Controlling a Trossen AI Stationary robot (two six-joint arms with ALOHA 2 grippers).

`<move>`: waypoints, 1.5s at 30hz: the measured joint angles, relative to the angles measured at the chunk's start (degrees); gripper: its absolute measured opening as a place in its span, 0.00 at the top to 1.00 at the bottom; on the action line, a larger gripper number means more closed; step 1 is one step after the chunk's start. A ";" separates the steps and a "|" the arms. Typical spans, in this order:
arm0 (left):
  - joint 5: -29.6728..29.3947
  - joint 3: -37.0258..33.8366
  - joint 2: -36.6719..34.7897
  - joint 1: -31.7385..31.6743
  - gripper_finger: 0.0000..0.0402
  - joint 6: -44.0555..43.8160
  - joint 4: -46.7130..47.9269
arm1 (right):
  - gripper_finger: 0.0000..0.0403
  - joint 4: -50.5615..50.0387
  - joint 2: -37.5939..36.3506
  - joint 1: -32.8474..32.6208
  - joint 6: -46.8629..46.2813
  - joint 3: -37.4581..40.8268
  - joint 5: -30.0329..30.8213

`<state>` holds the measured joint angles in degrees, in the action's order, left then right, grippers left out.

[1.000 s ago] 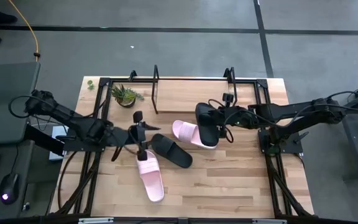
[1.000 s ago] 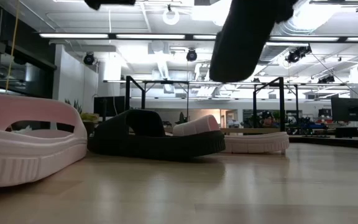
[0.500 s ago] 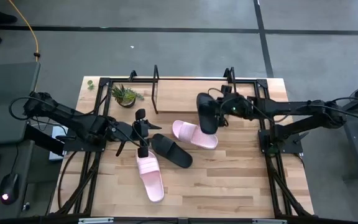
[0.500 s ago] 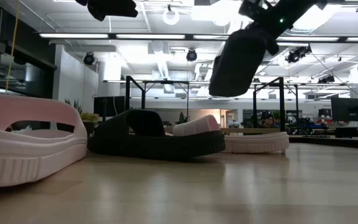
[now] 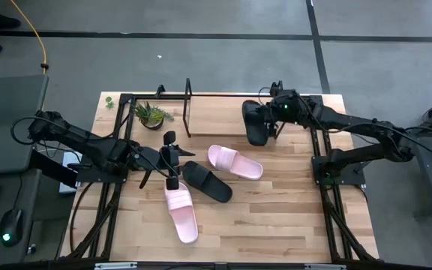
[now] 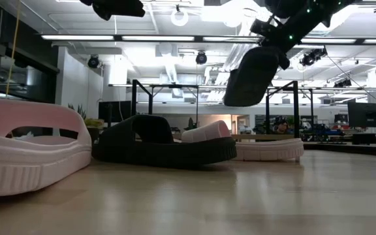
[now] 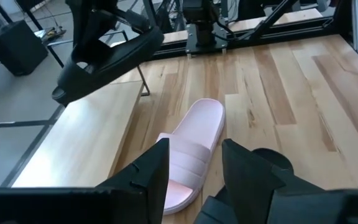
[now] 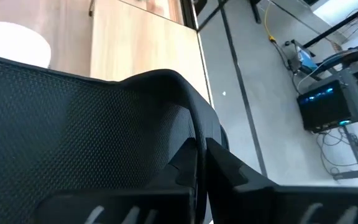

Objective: Pick and place slides into the shelf
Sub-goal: Put the bottom black slide on the shelf

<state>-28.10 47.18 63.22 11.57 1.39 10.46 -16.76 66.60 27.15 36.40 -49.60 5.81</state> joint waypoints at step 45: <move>-2.16 0.00 0.00 0.00 0.68 -0.17 -0.02 | 1.00 5.23 12.09 19.68 9.73 -0.11 -14.67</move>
<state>-30.26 47.18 63.22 11.57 1.21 10.44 -11.54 78.70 46.83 46.12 -49.71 -8.87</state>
